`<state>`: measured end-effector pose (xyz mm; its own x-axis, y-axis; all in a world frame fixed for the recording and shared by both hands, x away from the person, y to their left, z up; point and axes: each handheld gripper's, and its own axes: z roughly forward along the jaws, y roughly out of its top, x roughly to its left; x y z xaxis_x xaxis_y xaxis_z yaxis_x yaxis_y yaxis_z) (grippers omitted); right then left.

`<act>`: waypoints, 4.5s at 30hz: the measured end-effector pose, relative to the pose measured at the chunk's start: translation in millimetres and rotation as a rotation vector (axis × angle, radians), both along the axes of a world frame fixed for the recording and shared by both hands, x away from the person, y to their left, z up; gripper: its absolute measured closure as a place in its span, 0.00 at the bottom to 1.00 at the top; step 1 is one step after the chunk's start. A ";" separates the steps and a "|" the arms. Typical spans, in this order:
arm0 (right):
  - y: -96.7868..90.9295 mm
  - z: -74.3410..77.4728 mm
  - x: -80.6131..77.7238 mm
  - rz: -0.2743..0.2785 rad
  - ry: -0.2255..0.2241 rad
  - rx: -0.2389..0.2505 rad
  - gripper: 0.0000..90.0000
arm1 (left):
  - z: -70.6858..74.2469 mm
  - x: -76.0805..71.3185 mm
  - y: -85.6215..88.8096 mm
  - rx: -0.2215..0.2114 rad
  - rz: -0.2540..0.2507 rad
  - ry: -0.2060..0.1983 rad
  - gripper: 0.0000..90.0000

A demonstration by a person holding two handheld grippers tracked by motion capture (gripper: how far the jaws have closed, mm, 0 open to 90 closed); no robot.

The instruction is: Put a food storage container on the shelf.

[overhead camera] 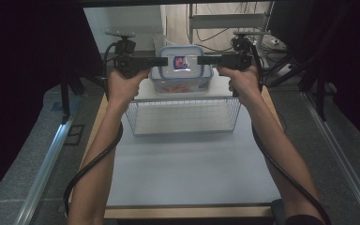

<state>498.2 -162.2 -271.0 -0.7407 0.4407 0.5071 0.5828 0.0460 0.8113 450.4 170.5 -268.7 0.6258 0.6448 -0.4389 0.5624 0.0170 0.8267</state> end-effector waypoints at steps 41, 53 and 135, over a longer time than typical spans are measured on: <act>-0.3 -0.5 -11.8 -0.110 -0.132 -0.079 0.53 | -5.8 -16.1 1.9 0.101 0.136 -0.160 0.59; -2.7 -12.4 -26.4 -0.095 -0.207 -0.174 0.63 | -18.3 -47.7 -7.6 0.201 0.062 -0.236 0.86; -61.0 -147.4 -169.9 -0.007 -0.329 -0.405 0.06 | -169.1 -178.0 -29.4 0.341 -0.020 -0.231 0.04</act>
<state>328.3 -223.2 -418.4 -0.8282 0.5593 0.0359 0.3019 0.3913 0.8693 272.4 141.1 -437.8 0.6969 0.7155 -0.0487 0.3591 -0.2893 0.8873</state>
